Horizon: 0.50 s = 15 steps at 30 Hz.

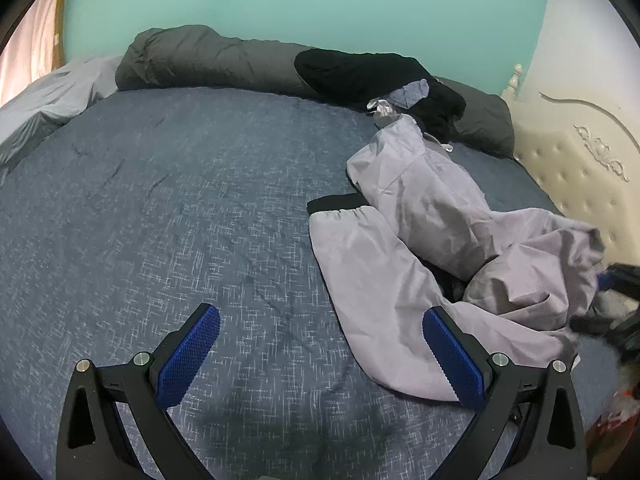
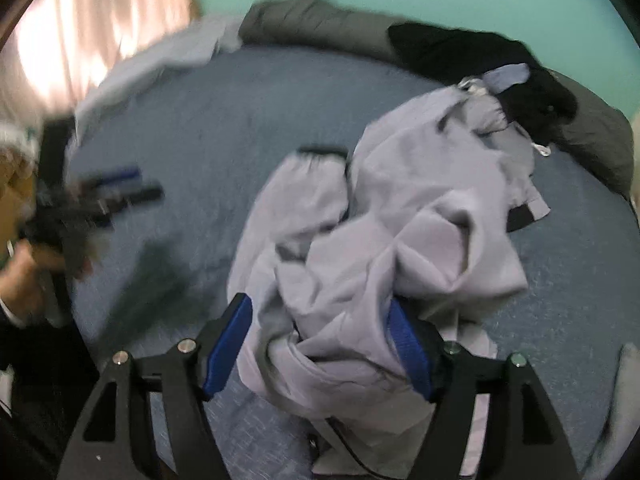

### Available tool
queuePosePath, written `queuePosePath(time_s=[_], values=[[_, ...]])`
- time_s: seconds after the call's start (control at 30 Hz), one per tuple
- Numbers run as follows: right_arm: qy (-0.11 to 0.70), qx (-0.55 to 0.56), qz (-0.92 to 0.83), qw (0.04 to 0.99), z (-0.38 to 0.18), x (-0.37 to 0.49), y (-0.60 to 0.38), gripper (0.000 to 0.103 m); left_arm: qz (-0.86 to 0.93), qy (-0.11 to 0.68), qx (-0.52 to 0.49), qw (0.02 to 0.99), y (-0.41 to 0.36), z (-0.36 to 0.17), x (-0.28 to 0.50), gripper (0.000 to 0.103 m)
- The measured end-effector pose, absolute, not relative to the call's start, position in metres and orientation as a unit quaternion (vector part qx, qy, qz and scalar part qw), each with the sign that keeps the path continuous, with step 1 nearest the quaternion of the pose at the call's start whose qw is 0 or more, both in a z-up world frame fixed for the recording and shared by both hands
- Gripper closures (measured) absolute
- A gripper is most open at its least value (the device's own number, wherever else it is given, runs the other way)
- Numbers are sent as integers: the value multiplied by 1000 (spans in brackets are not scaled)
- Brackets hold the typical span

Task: Fold clothes

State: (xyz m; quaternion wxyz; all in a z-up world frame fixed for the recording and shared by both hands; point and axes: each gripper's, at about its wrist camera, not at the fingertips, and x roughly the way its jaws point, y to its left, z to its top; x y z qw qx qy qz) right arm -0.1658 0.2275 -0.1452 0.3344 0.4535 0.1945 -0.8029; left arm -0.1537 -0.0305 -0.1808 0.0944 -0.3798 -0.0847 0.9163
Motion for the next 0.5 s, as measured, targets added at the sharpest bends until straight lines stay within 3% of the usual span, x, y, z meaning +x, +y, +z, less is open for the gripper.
queuePosePath(time_s=[0.3, 0.33, 0.4, 0.5], values=[[251, 489, -778, 305, -203, -175, 224, 33, 916, -93, -382, 87, -38, -183, -150, 0], [249, 492, -777, 305, -205, -176, 227, 38, 916, -92, -381, 86, -38, -183, -150, 0], [238, 498, -773, 312, -206, -180, 234, 68, 916, -90, -381, 82, -39, -184, -151, 0], [241, 493, -775, 313, -205, -180, 243, 84, 916, -92, -382, 79, -41, -185, -153, 0]])
